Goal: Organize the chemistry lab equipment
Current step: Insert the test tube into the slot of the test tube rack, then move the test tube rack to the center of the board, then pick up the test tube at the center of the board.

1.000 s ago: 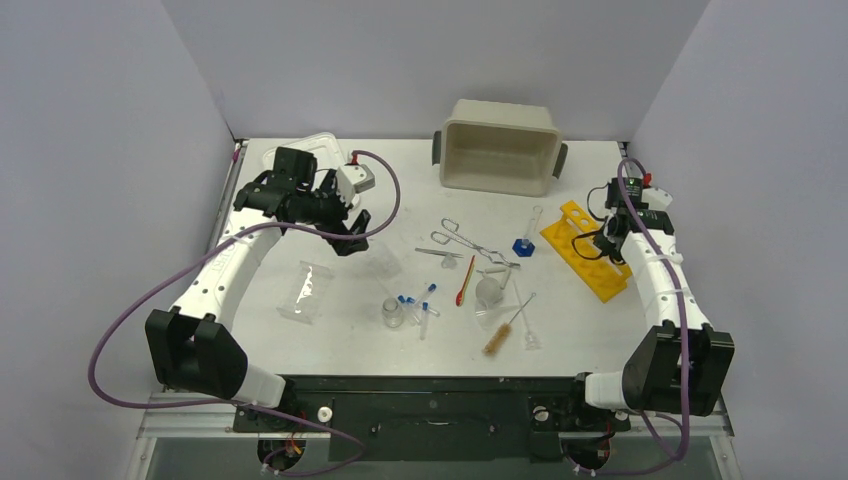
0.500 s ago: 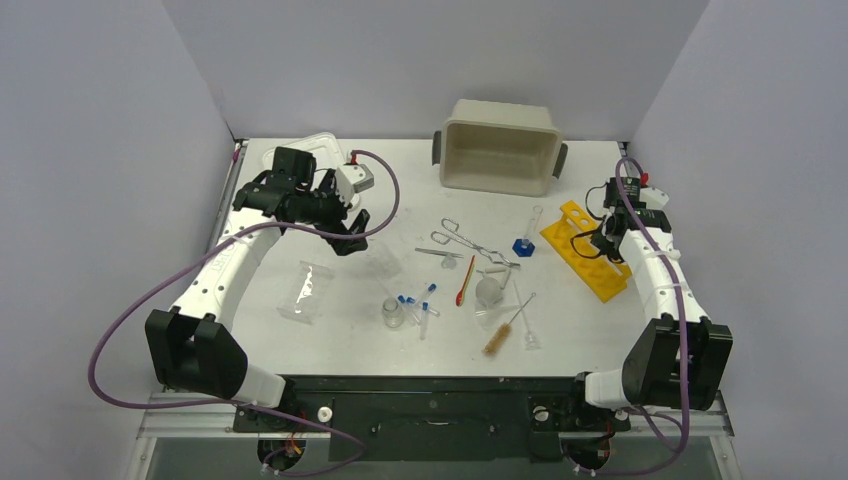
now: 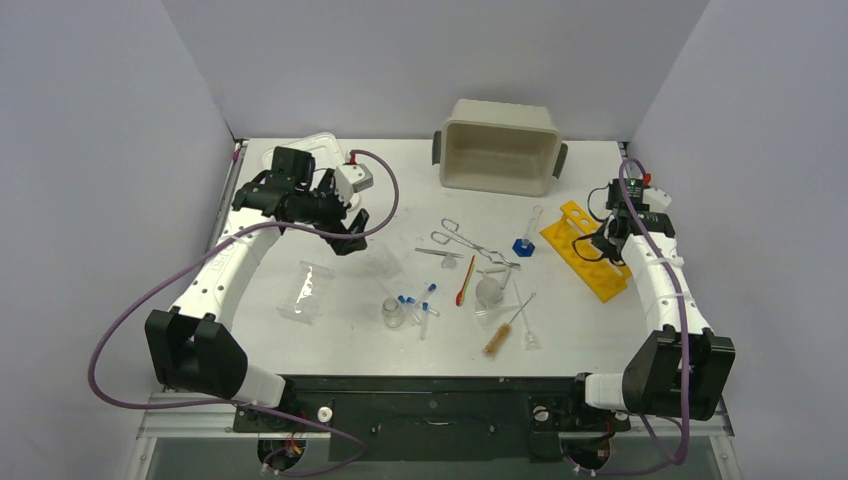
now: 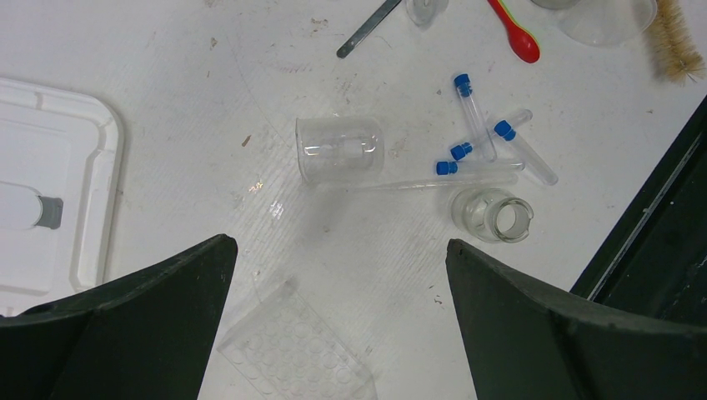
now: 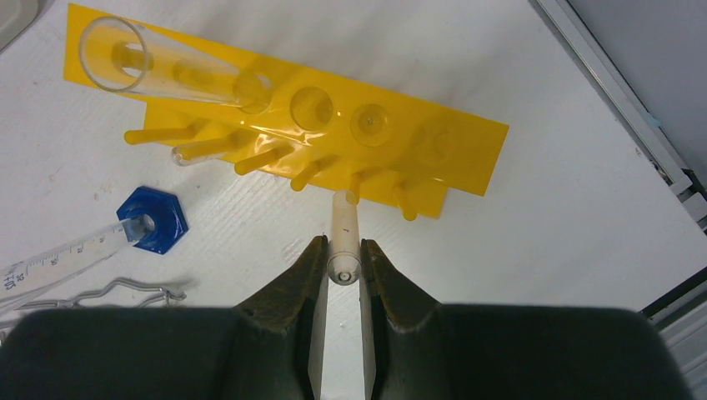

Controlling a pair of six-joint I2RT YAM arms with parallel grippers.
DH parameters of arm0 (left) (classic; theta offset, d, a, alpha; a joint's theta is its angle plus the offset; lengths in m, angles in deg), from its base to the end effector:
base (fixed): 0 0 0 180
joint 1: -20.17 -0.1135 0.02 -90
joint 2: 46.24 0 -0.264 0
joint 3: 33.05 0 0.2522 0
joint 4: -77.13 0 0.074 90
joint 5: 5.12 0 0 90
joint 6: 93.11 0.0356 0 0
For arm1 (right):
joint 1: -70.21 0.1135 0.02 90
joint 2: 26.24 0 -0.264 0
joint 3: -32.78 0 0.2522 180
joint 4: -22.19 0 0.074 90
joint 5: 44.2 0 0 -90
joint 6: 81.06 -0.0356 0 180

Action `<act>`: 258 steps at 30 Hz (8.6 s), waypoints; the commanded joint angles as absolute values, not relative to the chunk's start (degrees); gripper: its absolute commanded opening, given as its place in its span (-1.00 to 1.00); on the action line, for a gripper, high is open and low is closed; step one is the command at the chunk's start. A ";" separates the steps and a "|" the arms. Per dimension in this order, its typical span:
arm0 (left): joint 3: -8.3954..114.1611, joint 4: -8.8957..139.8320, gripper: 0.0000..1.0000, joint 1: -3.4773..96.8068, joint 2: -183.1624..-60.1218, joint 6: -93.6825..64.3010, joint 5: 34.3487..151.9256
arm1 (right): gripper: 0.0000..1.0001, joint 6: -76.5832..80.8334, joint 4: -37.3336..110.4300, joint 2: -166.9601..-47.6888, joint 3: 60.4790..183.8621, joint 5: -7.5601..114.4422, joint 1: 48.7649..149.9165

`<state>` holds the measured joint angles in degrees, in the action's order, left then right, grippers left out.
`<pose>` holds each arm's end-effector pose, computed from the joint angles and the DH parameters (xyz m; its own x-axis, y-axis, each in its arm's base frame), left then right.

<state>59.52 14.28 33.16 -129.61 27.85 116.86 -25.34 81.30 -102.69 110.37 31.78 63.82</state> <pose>0.2883 -0.0859 0.3321 -0.4175 0.5441 -0.7277 0.8295 0.5551 -0.0609 0.2652 -0.0384 0.2832 -0.5634 0.6130 -0.5539 0.6693 0.7317 0.1290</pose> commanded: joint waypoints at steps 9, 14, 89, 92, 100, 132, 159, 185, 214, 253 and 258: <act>61.49 15.11 0.94 32.66 -129.41 28.63 118.91 | -1.00 -25.08 82.34 -101.15 109.25 31.60 63.58; 61.49 15.15 0.94 32.69 -129.35 28.62 118.89 | -1.00 -25.13 81.84 -101.80 108.81 31.86 63.53; 64.82 19.27 0.93 28.77 -136.24 18.78 105.57 | -0.27 -31.28 59.05 -117.29 105.00 26.27 69.08; 64.62 19.10 0.93 26.83 -137.87 18.65 102.80 | -0.27 -31.39 59.18 -117.18 104.63 25.75 67.34; 62.87 13.21 0.94 20.76 -141.14 21.50 98.51 | -0.12 -31.01 60.16 -113.43 105.10 25.64 69.41; 44.56 15.84 0.68 16.15 -143.97 32.88 105.70 | 0.05 -26.61 64.75 -103.96 108.64 25.75 114.53; 47.43 14.67 0.65 28.29 -145.33 34.93 110.41 | 0.08 -27.92 65.51 -105.62 106.62 26.51 114.67; 57.68 4.34 0.93 22.63 -129.41 28.32 111.15 | 0.12 -30.06 55.28 -134.78 119.98 50.26 115.82; 55.61 6.37 0.93 22.71 -128.87 30.77 107.03 | 0.33 -38.15 70.28 -132.85 122.09 49.94 115.71; 55.93 7.89 0.93 22.71 -126.35 28.70 110.36 | -1.00 -46.47 66.44 -137.34 125.82 46.61 112.14; 59.78 5.76 0.93 22.71 -127.74 26.38 113.85 | -1.00 -45.45 64.77 -131.64 124.69 46.00 111.79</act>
